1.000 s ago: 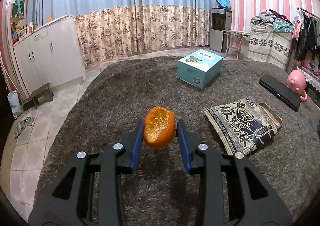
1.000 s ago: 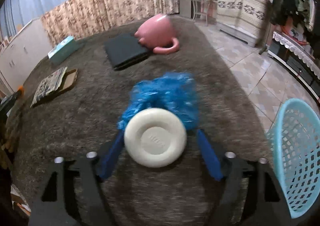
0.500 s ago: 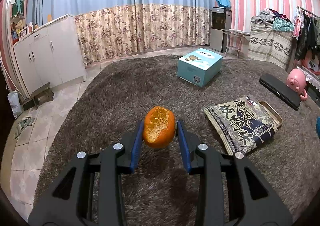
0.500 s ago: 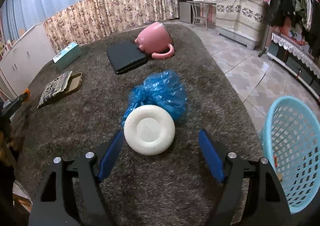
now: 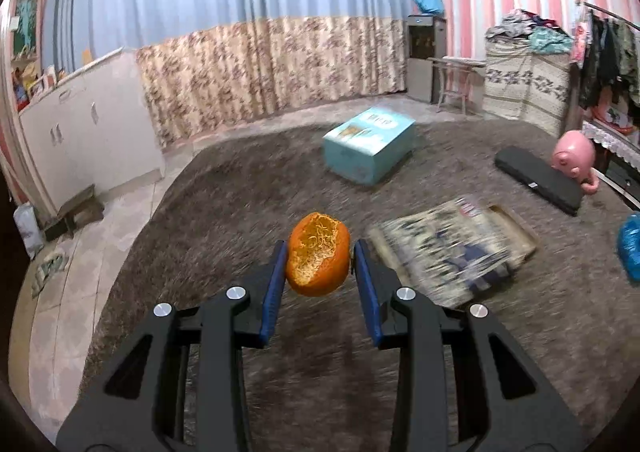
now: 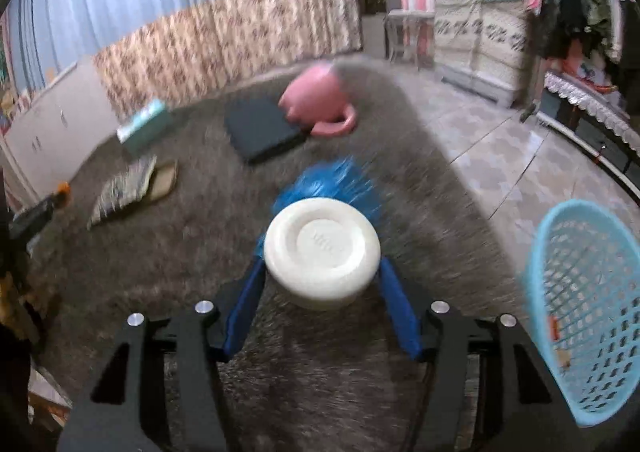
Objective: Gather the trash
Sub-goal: 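Carry the white lid and orange peel to the basket and open the right tool, then grasp the cream round container beside the basket with the right tool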
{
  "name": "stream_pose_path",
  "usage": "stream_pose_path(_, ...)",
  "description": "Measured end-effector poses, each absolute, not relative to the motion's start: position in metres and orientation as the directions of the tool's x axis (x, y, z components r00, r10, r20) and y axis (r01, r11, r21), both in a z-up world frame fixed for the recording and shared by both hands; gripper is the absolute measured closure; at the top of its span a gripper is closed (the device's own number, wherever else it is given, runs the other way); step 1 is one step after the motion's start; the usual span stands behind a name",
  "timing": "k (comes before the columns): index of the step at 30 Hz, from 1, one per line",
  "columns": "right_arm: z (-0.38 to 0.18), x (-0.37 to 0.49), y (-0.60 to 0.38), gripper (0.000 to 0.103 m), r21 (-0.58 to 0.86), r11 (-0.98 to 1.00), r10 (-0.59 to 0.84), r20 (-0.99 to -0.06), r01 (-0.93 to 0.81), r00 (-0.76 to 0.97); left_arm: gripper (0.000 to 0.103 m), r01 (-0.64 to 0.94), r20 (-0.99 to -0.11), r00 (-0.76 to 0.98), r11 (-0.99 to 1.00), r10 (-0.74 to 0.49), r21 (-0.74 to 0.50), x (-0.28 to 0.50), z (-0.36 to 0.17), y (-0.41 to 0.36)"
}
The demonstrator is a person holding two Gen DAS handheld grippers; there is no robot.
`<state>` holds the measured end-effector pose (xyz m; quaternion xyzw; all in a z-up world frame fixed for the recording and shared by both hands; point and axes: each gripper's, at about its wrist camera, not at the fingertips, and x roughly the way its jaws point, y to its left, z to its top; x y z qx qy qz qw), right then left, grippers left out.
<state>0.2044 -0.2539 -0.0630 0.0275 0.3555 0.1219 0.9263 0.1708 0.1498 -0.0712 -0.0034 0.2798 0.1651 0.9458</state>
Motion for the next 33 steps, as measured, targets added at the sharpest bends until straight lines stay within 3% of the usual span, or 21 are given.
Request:
stream_pose_path(5,-0.042,0.195,-0.300,0.047,0.058,0.996,0.091,-0.619,-0.070,0.780,0.070,-0.222,-0.492,0.841,0.973,0.224,0.064,0.178,-0.041,0.103)
stream_pose_path(6,-0.041,0.194,-0.310,0.066,0.052,0.997,0.070,-0.620,-0.048,0.781,0.070,-0.198,-0.485,0.851,0.978,0.202,0.061,0.180,-0.037,0.092)
stream_pose_path(10,-0.038,0.189,-0.361,0.077,0.049,0.996,-0.028,-0.613,0.073,0.789,0.070,-0.065,-0.462,0.883,0.997,0.076,0.040,0.197,-0.020,0.024)
stream_pose_path(17,-0.066,0.203,-0.417,0.080,0.133,0.986,0.014,-0.653,0.096,0.757,0.070,0.134,-0.470,0.877,0.990,-0.101,0.036,0.216,-0.024,-0.088)
stream_pose_path(20,-0.066,0.201,-0.412,0.073,0.147,0.988,0.053,-0.644,0.056,0.763,0.070,0.185,-0.462,0.876,0.981,-0.142,0.049,0.216,-0.027,-0.118)
stream_pose_path(22,-0.068,0.200,-0.402,0.039,0.120,0.992,0.045,-0.638,0.042,0.769,0.070,0.205,-0.456,0.877,0.976,-0.150,0.073,0.215,-0.031,-0.135)
stream_pose_path(33,-0.103,0.221,-0.350,0.038,0.110,0.985,0.172,-0.728,-0.135,0.664,0.070,0.198,-0.499,0.856,0.977,-0.134,0.076,0.213,-0.052,-0.137)
